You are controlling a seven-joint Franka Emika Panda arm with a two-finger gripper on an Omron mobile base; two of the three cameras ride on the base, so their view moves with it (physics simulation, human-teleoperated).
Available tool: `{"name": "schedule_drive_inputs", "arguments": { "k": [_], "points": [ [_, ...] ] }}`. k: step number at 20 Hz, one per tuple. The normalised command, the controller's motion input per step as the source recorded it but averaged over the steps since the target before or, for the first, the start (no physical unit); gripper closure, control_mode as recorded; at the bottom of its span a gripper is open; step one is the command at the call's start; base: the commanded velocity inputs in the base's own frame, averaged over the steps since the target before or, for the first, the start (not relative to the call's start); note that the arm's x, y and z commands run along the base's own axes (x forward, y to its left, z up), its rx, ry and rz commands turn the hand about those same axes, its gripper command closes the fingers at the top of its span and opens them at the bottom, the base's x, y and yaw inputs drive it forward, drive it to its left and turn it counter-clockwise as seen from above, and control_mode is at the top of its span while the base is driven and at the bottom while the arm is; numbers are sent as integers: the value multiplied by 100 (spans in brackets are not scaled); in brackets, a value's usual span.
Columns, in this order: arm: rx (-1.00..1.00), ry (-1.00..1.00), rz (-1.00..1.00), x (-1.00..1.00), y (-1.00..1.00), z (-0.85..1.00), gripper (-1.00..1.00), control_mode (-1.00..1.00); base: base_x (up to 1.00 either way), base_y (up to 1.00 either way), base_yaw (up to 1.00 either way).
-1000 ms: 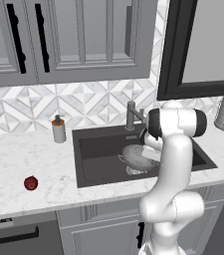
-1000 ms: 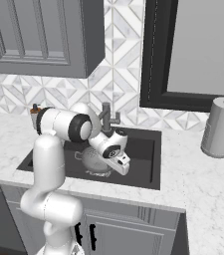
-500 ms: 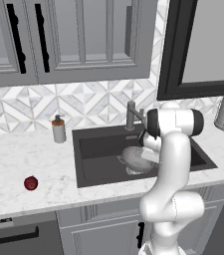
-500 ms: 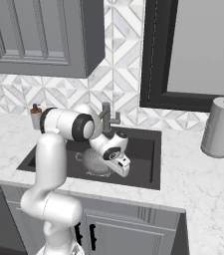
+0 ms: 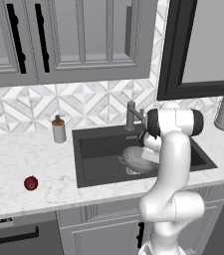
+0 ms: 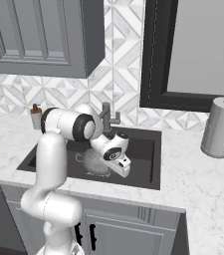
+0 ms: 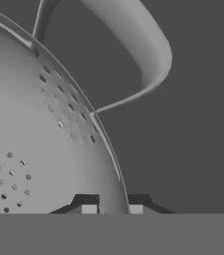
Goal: Put the colander in the sink, put the pear in the colander, and turn on the sink faucet and pour water over the colander.
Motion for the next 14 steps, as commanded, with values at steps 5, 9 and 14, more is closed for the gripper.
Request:
{"name": "schedule_drive_inputs", "arguments": {
  "k": [5, 9, 14],
  "points": [
    [0, 0, 0, 0, 0, -11, 100, -100, 0, 0, 0],
    [0, 0, 0, -11, 6, 0, 100, -100, 0, 0, 0],
    [0, 0, 0, -15, 13, 0, -100, -100, 0, 0, 0]
  ]
}}
